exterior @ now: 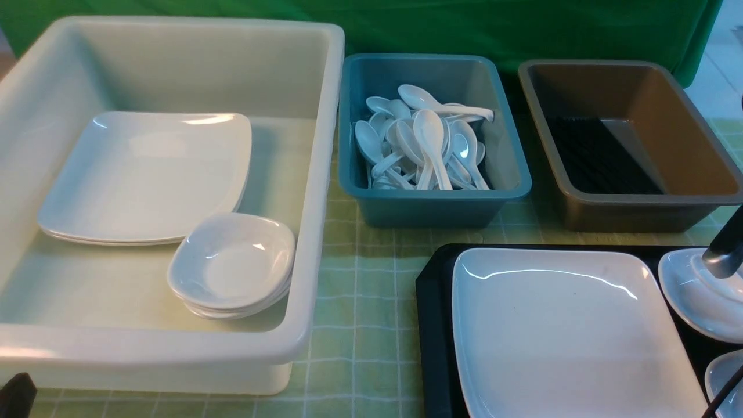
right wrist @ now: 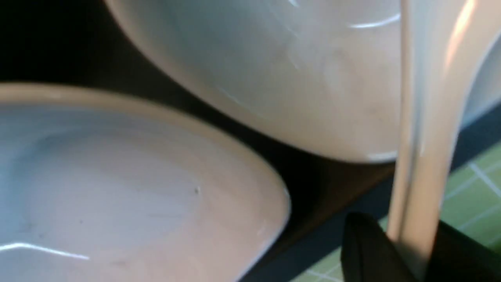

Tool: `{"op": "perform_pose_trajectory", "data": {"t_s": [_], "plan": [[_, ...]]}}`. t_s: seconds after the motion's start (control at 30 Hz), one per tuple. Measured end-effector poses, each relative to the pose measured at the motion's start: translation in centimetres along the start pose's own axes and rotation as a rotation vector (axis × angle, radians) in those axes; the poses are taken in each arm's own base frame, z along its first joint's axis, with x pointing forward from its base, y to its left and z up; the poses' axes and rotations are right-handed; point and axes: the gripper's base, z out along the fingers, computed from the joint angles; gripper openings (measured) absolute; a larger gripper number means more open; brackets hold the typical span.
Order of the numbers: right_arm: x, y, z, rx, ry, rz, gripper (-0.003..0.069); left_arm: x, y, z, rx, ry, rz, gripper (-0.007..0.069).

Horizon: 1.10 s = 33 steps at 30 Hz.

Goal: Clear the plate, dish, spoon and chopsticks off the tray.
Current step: Use the right arm to grab a soup spoon from the plate, then use the right arm to put the soup spoon into the small storage box in the middle

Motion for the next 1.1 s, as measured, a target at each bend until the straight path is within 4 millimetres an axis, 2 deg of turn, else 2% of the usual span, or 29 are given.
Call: {"op": "perform_pose_trajectory", "data": {"t_s": [0.13, 0.2, 0.27, 0.3, 0.33, 0.43, 0.5, 0.57, 0.67, 0.7, 0.77, 0.83, 0.93, 0.97, 1.07, 1.1], "plan": [[1.4, 0.1, -4.0, 0.034, -0.129, 0.068, 0.0106, 0.0, 0.0, 0.0, 0.0, 0.0, 0.0, 0.0224], [1.9, 0.3, -6.8, 0.046, -0.232, 0.105, 0.0106, 0.0, 0.0, 0.0, 0.0, 0.0, 0.001, 0.0224], [1.5, 0.9, -11.2, 0.05, -0.429, 0.151, 0.0106, 0.0, 0.0, 0.0, 0.0, 0.0, 0.001, 0.0224], [1.5, 1.0, -11.8, 0.054, -0.454, 0.156, 0.0106, 0.0, 0.0, 0.0, 0.0, 0.0, 0.001, 0.0224], [0.7, 1.5, -15.0, 0.055, -0.6, 0.192, 0.0106, 0.0, 0.0, 0.0, 0.0, 0.0, 0.001, 0.0224], [-1.8, 3.3, -19.5, 0.021, -0.828, 0.218, 0.0106, 0.0, 0.0, 0.0, 0.0, 0.0, 0.001, 0.0224], [-4.5, 5.0, -21.5, -0.019, -0.914, 0.185, 0.0106, 0.0, 0.0, 0.0, 0.0, 0.0, 0.001, 0.0224], [-7.1, 6.2, -21.8, -0.056, -0.937, 0.16, 0.0106, 0.0, 0.0, 0.0, 0.0, 0.0, 0.001, 0.0224], [-12.2, 8.2, -20.9, -0.126, -0.955, 0.171, 0.0106, 0.0, 0.0, 0.0, 0.0, 0.0, 0.001, 0.0224], [-12.9, 8.4, -20.6, -0.132, -0.95, 0.17, 0.0106, 0.0, 0.0, 0.0, 0.0, 0.0, 0.001, 0.0224], [-16.5, 8.8, -18.7, -0.169, -0.95, 0.225, 0.0109, 0.0, 0.0, 0.0, 0.0, 0.0, 0.002, 0.0224], [-18.8, 8.8, -16.9, -0.195, -0.942, 0.279, 0.0127, 0.0, 0.0, 0.0, 0.0, 0.0, 0.001, 0.0224], [-20.9, 8.8, -15.3, -0.224, -0.933, 0.34, 0.0178, 0.0, 0.0, 0.0, 0.0, 0.0, 0.001, 0.0224], [-21.7, 8.8, -14.7, -0.244, -0.932, 0.381, 0.0232, 0.0, 0.0, 0.0, 0.0, 0.0, 0.001, 0.0224], [-22.6, 8.8, -13.9, -0.27, -0.915, 0.426, 0.0339, 0.0, 0.0, 0.0, 0.0, 0.0, 0.001, 0.0224], [-22.6, 8.8, -14.0, -0.271, -0.915, 0.427, 0.0347, 0.0, 0.0, 0.0, 0.0, 0.0, 0.001, 0.0224]]}}
